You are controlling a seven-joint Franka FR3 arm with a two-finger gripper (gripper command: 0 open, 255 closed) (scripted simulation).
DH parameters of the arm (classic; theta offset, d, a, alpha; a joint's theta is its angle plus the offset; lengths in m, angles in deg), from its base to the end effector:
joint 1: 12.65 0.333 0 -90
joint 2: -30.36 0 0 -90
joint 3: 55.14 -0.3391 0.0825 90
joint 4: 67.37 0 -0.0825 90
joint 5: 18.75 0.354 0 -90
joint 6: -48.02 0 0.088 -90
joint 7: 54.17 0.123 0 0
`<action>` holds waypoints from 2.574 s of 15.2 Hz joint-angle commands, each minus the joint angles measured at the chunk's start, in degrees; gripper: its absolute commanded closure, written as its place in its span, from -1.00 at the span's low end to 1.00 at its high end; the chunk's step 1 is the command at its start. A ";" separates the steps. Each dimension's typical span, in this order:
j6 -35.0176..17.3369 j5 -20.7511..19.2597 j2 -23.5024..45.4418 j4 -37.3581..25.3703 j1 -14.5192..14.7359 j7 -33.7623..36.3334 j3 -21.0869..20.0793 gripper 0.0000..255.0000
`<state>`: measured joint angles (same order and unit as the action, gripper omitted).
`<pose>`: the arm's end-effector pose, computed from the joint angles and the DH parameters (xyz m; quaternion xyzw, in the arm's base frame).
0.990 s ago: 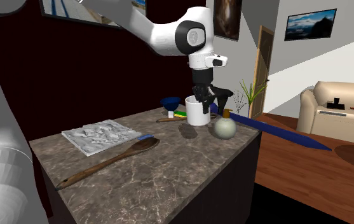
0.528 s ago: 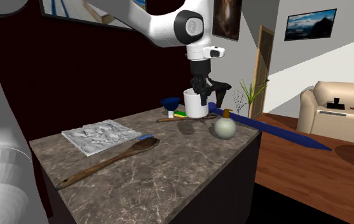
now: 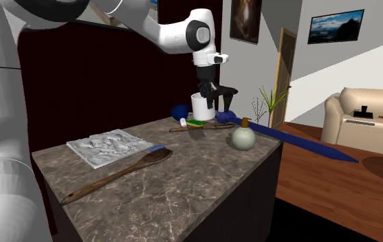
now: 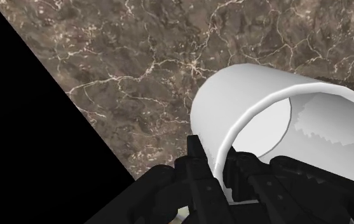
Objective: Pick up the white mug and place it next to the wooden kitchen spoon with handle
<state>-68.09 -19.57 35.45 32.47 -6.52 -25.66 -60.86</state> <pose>0.5738 0.1172 0.5486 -0.9850 0.1423 -0.0924 0.0315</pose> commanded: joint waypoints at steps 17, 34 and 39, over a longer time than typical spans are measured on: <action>17.05 -8.17 35.45 -51.83 14.39 15.35 -3.17 1.00; 1.75 -8.31 32.25 -33.21 12.96 16.71 -3.21 1.00; -1.81 -8.52 32.67 -30.05 12.82 17.06 -3.10 1.00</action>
<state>-69.26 -28.04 67.83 2.19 6.33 -8.63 -64.00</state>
